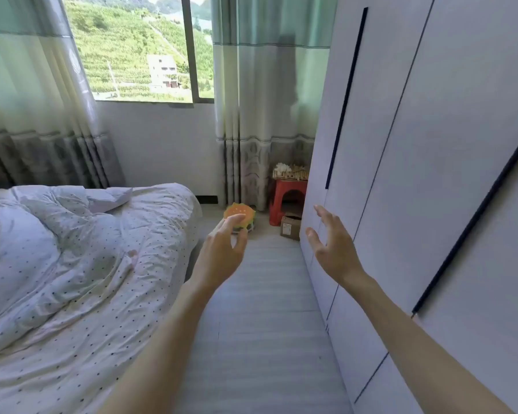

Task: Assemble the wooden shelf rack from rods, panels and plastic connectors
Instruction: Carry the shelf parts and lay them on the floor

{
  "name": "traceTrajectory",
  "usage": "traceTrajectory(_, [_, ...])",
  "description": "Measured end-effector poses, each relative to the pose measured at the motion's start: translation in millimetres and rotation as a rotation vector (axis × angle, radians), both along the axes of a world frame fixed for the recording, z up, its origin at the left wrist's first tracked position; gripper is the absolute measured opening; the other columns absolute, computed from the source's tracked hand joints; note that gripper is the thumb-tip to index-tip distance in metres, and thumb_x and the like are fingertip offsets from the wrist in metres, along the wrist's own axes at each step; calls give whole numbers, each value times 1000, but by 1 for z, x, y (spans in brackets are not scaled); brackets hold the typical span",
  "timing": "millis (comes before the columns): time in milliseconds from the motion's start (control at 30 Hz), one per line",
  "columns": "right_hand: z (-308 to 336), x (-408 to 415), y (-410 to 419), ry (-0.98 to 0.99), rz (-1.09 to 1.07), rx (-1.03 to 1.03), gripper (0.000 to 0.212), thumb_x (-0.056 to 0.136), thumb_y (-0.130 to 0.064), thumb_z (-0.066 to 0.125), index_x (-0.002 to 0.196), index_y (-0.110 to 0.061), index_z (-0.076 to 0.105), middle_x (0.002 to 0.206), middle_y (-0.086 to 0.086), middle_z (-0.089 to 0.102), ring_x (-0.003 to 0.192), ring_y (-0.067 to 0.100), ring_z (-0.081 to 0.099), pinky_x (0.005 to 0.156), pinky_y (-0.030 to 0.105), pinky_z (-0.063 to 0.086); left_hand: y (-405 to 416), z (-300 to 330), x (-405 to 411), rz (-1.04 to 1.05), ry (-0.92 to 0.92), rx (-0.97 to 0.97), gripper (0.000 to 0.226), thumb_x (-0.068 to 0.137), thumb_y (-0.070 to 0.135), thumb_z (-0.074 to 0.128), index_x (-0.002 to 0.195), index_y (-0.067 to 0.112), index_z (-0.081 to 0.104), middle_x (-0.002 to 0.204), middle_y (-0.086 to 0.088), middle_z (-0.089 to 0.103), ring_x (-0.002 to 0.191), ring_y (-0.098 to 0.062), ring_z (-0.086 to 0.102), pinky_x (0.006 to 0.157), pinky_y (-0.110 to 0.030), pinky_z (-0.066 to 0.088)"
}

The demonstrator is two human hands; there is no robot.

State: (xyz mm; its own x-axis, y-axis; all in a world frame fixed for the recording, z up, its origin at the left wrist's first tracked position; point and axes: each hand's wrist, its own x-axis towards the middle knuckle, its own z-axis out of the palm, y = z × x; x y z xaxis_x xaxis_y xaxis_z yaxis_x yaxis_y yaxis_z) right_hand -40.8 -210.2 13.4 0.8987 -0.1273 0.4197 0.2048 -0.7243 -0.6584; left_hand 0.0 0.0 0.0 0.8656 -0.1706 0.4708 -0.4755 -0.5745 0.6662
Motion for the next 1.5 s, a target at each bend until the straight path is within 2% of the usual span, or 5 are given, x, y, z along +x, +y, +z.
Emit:
traceTrajectory(267, [-35,133,-18,82,-23,153,50,96,-21,50,143,-21,34,142,-1,42,130,13,39,102,24,29,-21,-28,140,-12,168,-74,33,96,17,49,128,11,53,125,-2,59,117,-13,53,100,-28,42])
traceTrajectory(633, [-79,367,-100,233,19,254,50,96,-23,50,143,-23,33,140,-1,45,126,9,41,97,21,31,-89,-59,362,40,311,-92,33,97,17,48,129,10,53,123,-2,60,114,-10,53,101,-35,44])
traceTrajectory(933, [-90,563,-150,310,66,330,48,96,-25,51,142,-24,36,132,-4,50,120,5,45,95,20,32,-129,-71,540,98,418,-108,31,97,17,48,127,13,54,118,0,61,111,-10,55,96,-29,44])
traceTrajectory(1133, [-118,695,-170,365,24,342,46,95,-25,51,140,-24,39,127,-6,52,113,5,47,84,9,33,-149,-100,677,84,470,-113,28,97,18,47,124,15,56,113,5,61,104,-6,54,75,-3,39])
traceTrajectory(1500, [-129,930,-210,439,-103,399,43,97,-19,48,139,-19,42,129,0,54,111,6,50,91,15,36,-199,-112,952,-8,591,-141,25,98,19,46,119,14,59,110,-3,65,99,-10,57,69,-5,38])
